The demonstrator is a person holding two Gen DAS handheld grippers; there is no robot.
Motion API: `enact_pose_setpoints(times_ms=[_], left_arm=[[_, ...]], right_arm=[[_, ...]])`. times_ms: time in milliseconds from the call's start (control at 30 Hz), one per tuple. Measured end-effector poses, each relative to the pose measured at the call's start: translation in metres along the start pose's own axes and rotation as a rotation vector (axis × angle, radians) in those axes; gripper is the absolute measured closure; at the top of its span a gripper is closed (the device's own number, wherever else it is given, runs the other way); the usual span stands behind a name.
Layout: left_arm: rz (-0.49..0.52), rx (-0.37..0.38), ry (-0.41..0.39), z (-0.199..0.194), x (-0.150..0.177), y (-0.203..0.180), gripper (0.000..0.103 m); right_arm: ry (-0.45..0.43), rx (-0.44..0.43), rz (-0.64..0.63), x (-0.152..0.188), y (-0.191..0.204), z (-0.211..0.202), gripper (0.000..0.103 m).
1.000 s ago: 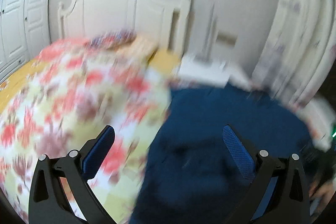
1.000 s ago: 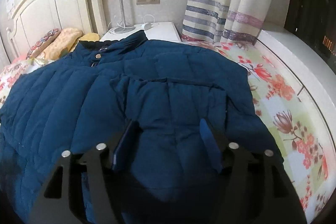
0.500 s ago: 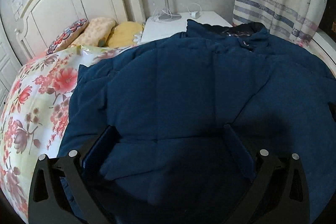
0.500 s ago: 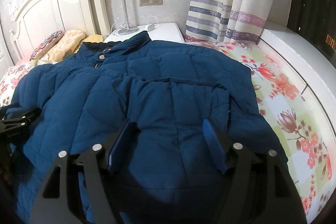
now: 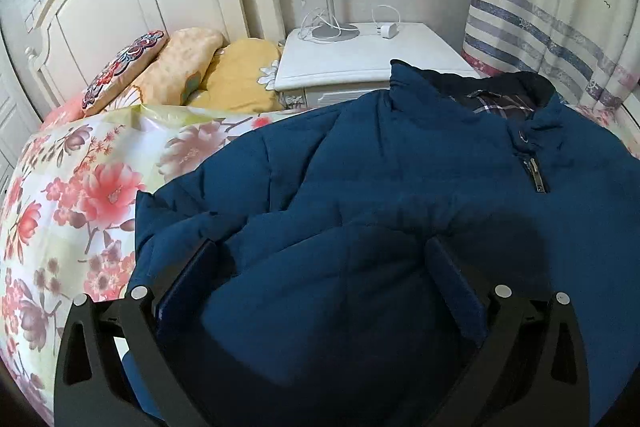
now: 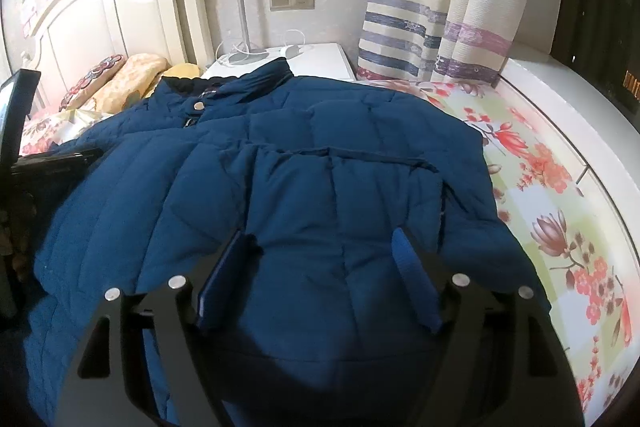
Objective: Fold large clothes
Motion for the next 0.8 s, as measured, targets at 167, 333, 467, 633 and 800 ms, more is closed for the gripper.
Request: enact_pose_setpoints(times_ms=[167,333,467,633,800], left_arm=[[0.018,0.01,-0.098,-0.057,-0.009,-0.002,0.004],[0.084,0.068,-0.131,-0.079,0.02,-0.026,0.004],[0.18,0.02,-0.091,-0.053,0.042,-0.041,0.004],[0.108,-0.015,-0.149,-0.077,0.008,-0.003,0.004],[-0.034,-0.047,-0.03,-0.036,-0.007,0.046,0.004]], right_arm=[[-0.111,-0.022,0.075,-0.01,-0.011,-0.029,0.031],[-0.067,-0.033,-0.007,-0.007,0.008,-0.018,0.024],[-0.014,0.038,-0.109,-0.001,0.02,-0.006,0.02],[0.004,0.007,-0.108,-0.026,0.016,-0.007,0.019],[0.042,0.103,-0.045,-0.076,-0.023,0.042,0.014]])
Point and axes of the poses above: each gripper's, at about its wrist camera, not at the fingertips, and z roughly the way its jaws point, y to its left, x to its underside, the point moved 6 cm from there along z, roughly the way its jaws point, and after that the axes turned 5 degrees about -y, right-handed, at the moved point
